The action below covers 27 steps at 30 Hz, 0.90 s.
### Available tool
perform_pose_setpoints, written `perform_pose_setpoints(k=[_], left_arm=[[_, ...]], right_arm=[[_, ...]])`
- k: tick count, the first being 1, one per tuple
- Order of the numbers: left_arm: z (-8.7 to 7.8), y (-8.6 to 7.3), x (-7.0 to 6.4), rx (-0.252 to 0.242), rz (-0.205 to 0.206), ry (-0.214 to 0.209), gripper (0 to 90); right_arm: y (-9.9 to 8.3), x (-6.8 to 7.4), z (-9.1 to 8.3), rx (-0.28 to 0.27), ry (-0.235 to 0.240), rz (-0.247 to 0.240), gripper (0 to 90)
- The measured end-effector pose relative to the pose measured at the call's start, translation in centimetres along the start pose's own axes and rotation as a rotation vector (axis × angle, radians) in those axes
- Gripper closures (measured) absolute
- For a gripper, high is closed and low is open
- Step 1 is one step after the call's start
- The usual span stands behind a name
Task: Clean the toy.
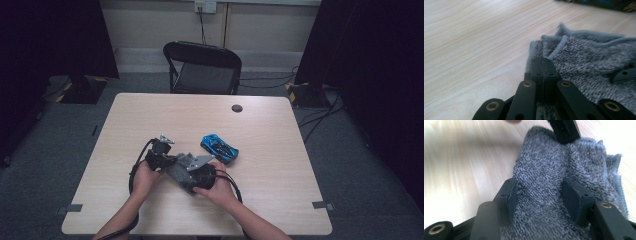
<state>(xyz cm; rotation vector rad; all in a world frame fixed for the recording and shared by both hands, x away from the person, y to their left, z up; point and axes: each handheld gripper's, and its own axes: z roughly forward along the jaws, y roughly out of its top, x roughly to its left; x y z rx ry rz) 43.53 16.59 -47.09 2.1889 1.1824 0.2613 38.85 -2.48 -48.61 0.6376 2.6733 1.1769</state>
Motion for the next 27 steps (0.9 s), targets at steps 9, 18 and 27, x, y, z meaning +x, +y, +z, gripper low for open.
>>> perform_pose_setpoints(k=[9,18,27], left_arm=[[-0.6,0.1,0.2,-0.044,0.001,-0.027,71.9],[-2.0,1.0,0.3,-0.136,0.055,-0.053,26.4],[-2.6,1.3,-0.1,-0.151,0.057,-0.090,16.2]], right_arm=[[0.8,-1.0,-0.8,-0.054,-0.098,0.036,42.3],[0.0,-1.5,1.2,0.016,-0.099,0.066,39.6],[0.4,-0.8,1.0,0.067,-0.095,0.056,72.2]])
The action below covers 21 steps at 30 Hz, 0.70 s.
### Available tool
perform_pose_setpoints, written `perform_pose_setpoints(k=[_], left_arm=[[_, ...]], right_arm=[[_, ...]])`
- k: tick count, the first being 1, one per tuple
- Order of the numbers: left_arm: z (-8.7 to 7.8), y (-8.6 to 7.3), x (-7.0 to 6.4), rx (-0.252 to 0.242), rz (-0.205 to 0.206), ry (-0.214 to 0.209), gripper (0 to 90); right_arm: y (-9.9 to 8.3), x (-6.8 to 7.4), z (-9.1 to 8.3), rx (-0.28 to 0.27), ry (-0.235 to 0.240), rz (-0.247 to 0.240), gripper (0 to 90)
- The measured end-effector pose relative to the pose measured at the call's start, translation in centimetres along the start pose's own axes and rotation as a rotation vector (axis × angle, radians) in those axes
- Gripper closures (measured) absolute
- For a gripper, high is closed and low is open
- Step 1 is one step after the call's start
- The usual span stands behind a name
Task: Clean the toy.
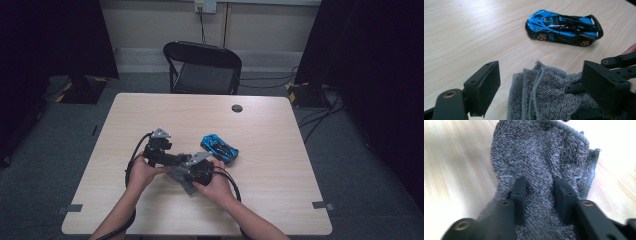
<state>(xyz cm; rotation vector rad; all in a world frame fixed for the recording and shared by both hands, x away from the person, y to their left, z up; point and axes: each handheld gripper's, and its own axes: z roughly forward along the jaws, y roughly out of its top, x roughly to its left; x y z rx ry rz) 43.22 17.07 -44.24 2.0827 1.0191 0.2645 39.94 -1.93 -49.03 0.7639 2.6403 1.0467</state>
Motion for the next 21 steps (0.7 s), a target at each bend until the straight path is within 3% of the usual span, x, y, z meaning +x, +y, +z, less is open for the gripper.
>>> perform_pose_setpoints(k=[2,3,7,9,10,14,18,21], left_arm=[[-0.3,0.0,0.0,0.006,0.018,-0.015,15.2],[-0.4,-0.1,0.0,-0.002,0.003,-0.037,14.9],[-1.1,0.0,0.6,0.000,-0.031,-0.056,15.6],[-1.5,0.1,0.8,-0.018,-0.026,-0.074,18.9],[-1.8,0.2,0.8,-0.029,-0.019,-0.051,18.4],[-2.8,0.4,1.1,-0.051,0.015,-0.040,22.9],[-2.9,0.6,1.4,-0.051,0.002,-0.042,24.5],[-2.3,0.8,1.3,-0.027,-0.038,-0.046,23.6]], right_arm=[[0.0,0.0,-0.1,0.007,0.005,0.006,76.6],[0.0,-0.1,-0.2,0.012,0.011,0.013,77.4],[0.2,-0.4,-0.4,0.024,0.026,0.050,79.4],[0.3,-0.7,-0.7,0.025,0.039,0.070,79.6],[0.4,-0.8,-0.9,0.025,0.041,0.076,79.7],[0.8,-2.0,-3.4,-0.013,0.060,0.117,79.7],[1.6,-3.1,-6.6,-0.064,0.038,0.134,79.7],[2.1,-4.1,-9.1,-0.093,0.009,0.141,79.7]])
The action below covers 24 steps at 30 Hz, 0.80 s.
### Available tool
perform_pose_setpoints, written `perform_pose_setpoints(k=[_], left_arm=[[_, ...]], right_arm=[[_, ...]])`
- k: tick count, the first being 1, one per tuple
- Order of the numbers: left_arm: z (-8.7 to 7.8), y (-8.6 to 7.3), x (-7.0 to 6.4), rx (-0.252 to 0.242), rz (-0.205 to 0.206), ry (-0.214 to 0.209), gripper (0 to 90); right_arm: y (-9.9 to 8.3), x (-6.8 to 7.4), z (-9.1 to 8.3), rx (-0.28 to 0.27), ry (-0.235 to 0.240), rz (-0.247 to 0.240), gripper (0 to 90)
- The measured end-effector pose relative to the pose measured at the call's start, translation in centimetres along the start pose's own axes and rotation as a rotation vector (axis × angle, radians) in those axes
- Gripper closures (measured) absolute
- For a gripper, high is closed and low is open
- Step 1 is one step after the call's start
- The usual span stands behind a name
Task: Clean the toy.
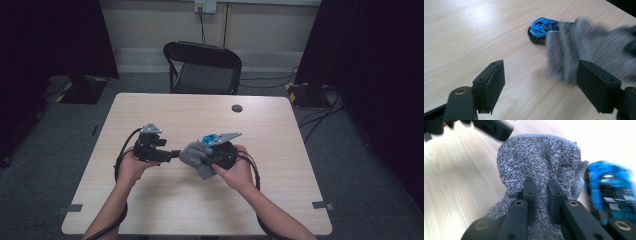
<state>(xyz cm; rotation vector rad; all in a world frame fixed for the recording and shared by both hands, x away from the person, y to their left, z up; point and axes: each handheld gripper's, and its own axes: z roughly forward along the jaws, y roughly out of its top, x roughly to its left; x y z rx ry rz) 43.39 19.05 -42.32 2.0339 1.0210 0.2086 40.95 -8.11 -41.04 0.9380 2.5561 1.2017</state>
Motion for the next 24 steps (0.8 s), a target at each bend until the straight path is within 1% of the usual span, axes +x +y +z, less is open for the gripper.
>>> perform_pose_setpoints(k=[1,2,3,4,5,6,7,8,9,10,11,12,13,14,15,16,17,18,19,20,22,23,24], left_arm=[[0.2,0.0,0.0,0.005,0.002,-0.003,23.6],[0.7,0.1,-0.2,0.005,0.005,-0.003,23.6],[0.9,0.2,-0.2,0.010,0.007,-0.013,24.7],[1.3,0.3,-0.3,0.009,0.018,-0.028,27.3],[1.6,0.4,-0.4,0.005,0.023,-0.023,28.1],[2.0,0.6,-0.6,0.006,0.016,-0.027,28.1],[2.4,0.8,-0.8,0.012,0.005,-0.042,29.3],[2.9,1.1,-0.9,0.016,0.000,-0.045,31.2],[3.2,1.3,-1.0,0.020,-0.001,-0.050,30.2],[3.7,1.5,-1.1,0.029,-0.006,-0.062,29.8],[4.1,1.7,-1.1,0.028,-0.011,-0.065,29.7],[4.6,2.0,-1.2,0.030,-0.027,-0.079,30.5],[5.1,2.2,-1.3,0.027,-0.029,-0.091,32.3],[5.6,2.4,-1.5,0.020,-0.018,-0.081,32.2],[6.0,2.6,-1.6,0.024,-0.013,-0.079,32.7],[6.5,2.7,-1.7,0.038,-0.033,-0.090,34.9],[7.1,2.9,-1.7,0.068,-0.088,-0.106,39.5],[7.7,3.0,-1.7,0.074,-0.105,-0.123,39.2],[8.2,3.1,-1.9,0.071,-0.082,-0.119,39.8],[8.8,3.3,-2.2,0.078,-0.061,-0.097,41.3],[9.6,3.5,-2.5,0.074,-0.039,-0.095,40.1],[9.9,3.7,-2.7,0.074,-0.028,-0.086,37.8],[10.2,3.8,-2.9,0.084,-0.016,-0.077,37.7]], right_arm=[[0.2,-0.6,-1.0,-0.011,-0.011,0.009,79.7],[0.3,-0.9,-1.5,-0.013,-0.025,0.011,79.6],[0.3,-1.6,-2.3,-0.008,-0.048,0.011,79.6],[0.3,-2.0,-2.8,-0.008,-0.057,0.013,79.6],[0.2,-2.5,-3.4,-0.013,-0.066,0.020,79.6],[0.1,-3.0,-3.9,-0.015,-0.081,0.026,79.6],[0.0,-3.5,-4.5,-0.017,-0.096,0.028,79.6],[0.0,-3.9,-4.9,-0.024,-0.108,0.029,79.6],[-0.1,-4.4,-5.4,-0.032,-0.116,0.039,79.6],[-0.2,-4.7,-5.7,-0.033,-0.124,0.045,79.6],[-0.3,-5.1,-5.9,-0.035,-0.134,0.050,79.6],[-0.5,-5.4,-6.1,-0.037,-0.141,0.054,79.6],[-0.6,-5.8,-6.2,-0.031,-0.156,0.058,79.6],[-0.8,-6.1,-6.3,-0.030,-0.171,0.059,79.6],[-1.1,-6.4,-6.4,-0.024,-0.181,0.060,79.6],[-1.3,-6.6,-6.4,-0.024,-0.186,0.063,79.6],[-1.6,-6.9,-6.5,-0.021,-0.192,0.068,79.6],[-1.9,-7.2,-6.5,-0.018,-0.200,0.075,79.5],[-2.2,-7.5,-6.6,-0.016,-0.213,0.077,79.6],[-2.5,-7.8,-6.6,-0.012,-0.225,0.082,79.5],[-3.1,-8.4,-6.8,-0.007,-0.241,0.101,79.6],[-3.4,-8.7,-6.9,-0.004,-0.258,0.105,79.6],[-3.6,-9.0,-7.0,-0.002,-0.268,0.104,79.5]])
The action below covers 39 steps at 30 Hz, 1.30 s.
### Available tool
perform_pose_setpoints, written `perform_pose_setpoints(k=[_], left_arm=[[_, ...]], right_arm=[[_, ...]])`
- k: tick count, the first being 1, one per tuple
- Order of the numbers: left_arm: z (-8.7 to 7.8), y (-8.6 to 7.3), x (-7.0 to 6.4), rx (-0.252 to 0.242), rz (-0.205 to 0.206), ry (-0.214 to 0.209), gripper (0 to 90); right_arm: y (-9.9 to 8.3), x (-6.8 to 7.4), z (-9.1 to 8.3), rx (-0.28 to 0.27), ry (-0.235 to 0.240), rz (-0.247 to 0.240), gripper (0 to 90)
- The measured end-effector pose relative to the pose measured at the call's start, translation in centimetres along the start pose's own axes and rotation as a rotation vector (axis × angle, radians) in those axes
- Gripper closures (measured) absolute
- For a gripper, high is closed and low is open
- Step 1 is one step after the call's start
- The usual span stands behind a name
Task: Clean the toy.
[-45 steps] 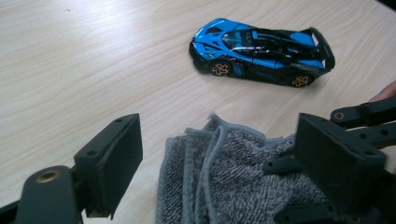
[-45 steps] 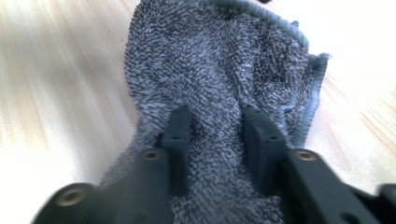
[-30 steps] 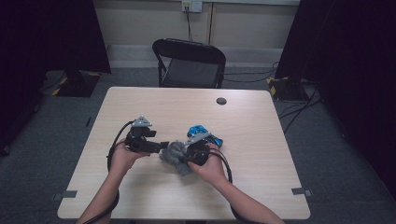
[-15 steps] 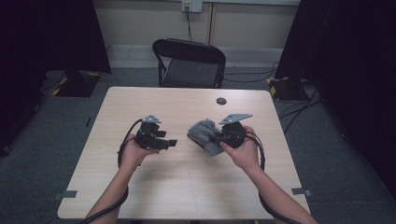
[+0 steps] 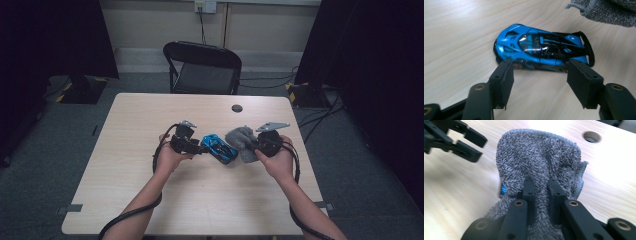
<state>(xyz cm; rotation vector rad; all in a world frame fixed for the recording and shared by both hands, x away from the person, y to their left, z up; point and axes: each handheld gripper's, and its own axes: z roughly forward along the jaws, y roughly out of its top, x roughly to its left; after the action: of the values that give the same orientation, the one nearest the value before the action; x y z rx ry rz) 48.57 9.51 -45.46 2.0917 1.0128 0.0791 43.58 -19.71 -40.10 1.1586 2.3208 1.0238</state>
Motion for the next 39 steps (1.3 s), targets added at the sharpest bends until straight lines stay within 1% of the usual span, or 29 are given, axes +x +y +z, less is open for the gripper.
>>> perform_pose_setpoints(k=[1,2,3,5,6,7,9,10,12,14,15,17,18,19,20,21,23,25,26,28,29,30,31,33,34,35,37,38,39], left_arm=[[0.3,0.2,-0.1,0.011,0.011,0.005,37.7],[0.8,0.4,-0.5,0.006,0.017,0.010,37.8],[1.1,0.5,-0.7,0.002,0.032,0.021,37.8],[1.8,0.9,-1.2,0.015,0.066,0.033,36.7],[2.1,1.1,-1.4,0.010,0.076,0.034,36.0],[2.4,1.3,-1.6,0.008,0.087,0.031,34.4],[3.0,1.9,-2.0,0.009,0.126,0.048,31.2],[3.4,2.2,-2.2,0.013,0.135,0.044,29.9],[3.9,2.7,-2.6,0.007,0.149,0.032,28.6],[4.7,3.0,-3.2,0.007,0.190,0.041,23.7],[5.0,3.1,-3.4,0.011,0.192,0.029,21.5],[5.7,3.2,-3.6,0.028,0.202,0.028,21.5],[5.9,3.2,-3.6,0.033,0.208,0.019,21.5],[6.1,3.1,-3.6,0.041,0.215,0.019,21.4],[6.3,2.9,-3.7,0.038,0.237,0.033,20.6],[6.4,2.9,-3.7,0.041,0.253,0.034,18.1],[6.5,2.8,-3.6,0.049,0.252,0.046,15.2],[6.5,2.8,-3.5,0.069,0.265,0.064,14.2],[6.6,2.8,-3.4,0.076,0.254,0.066,11.8],[6.7,2.8,-3.1,0.074,0.247,0.057,8.0],[6.8,2.7,-2.9,0.073,0.245,0.059,6.3],[6.8,2.7,-2.9,0.079,0.227,0.059,4.6],[6.8,2.6,-2.8,0.082,0.232,0.064,2.3],[6.9,2.5,-2.7,0.083,0.244,0.056,0.6],[6.9,2.5,-2.8,0.095,0.272,0.057,0.0],[6.9,2.6,-2.8,0.103,0.276,0.060,0.0],[6.9,2.7,-3.0,0.124,0.251,0.069,0.0],[6.9,2.7,-3.0,0.126,0.251,0.071,0.0],[6.9,2.7,-3.0,0.127,0.251,0.070,0.0]], right_arm=[[-0.3,-0.3,0.0,0.000,-0.006,0.012,79.5],[-0.5,-0.6,0.0,-0.001,-0.015,0.018,79.5],[-0.8,-0.9,0.0,0.003,-0.028,0.024,79.5],[-1.3,-1.4,0.0,0.006,-0.033,0.040,79.6],[-1.7,-1.7,0.0,0.011,-0.040,0.049,79.6],[-2.0,-1.9,0.0,0.014,-0.044,0.053,79.5],[-2.4,-2.1,0.0,0.018,-0.049,0.064,79.5],[-2.7,-2.2,0.0,0.021,-0.051,0.070,79.5],[-3.2,-2.4,0.0,0.029,-0.051,0.081,79.5],[-3.7,-2.5,0.2,0.037,-0.056,0.090,79.5],[-3.9,-2.5,0.3,0.042,-0.058,0.096,79.5],[-4.2,-2.5,0.4,0.045,-0.058,0.098,79.4],[-4.3,-2.4,0.5,0.045,-0.055,0.099,79.4],[-4.4,-2.4,0.5,0.046,-0.055,0.097,79.4],[-4.4,-2.3,0.6,0.051,-0.053,0.098,79.4],[-4.5,-2.2,0.7,0.051,-0.050,0.096,79.4],[-4.5,-2.1,0.8,0.055,-0.054,0.099,79.4],[-4.6,-2.0,0.9,0.055,-0.067,0.100,79.4],[-4.6,-2.0,1.0,0.056,-0.076,0.103,79.4],[-4.6,-2.1,1.1,0.059,-0.086,0.106,79.3],[-4.7,-2.1,1.1,0.064,-0.093,0.114,79.4],[-4.8,-2.2,1.2,0.068,-0.105,0.114,79.4],[-5.1,-2.2,1.4,0.076,-0.120,0.116,79.3],[-5.4,-2.0,2.0,0.099,-0.143,0.109,79.3],[-5.6,-1.8,2.4,0.111,-0.145,0.109,79.3],[-5.9,-1.6,2.8,0.124,-0.146,0.109,79.3],[-6.1,-1.2,3.6,0.139,-0.147,0.107,79.2],[-6.2,-1.0,4.0,0.142,-0.132,0.105,79.2],[-6.3,-0.6,4.4,0.146,-0.133,0.095,79.1]])
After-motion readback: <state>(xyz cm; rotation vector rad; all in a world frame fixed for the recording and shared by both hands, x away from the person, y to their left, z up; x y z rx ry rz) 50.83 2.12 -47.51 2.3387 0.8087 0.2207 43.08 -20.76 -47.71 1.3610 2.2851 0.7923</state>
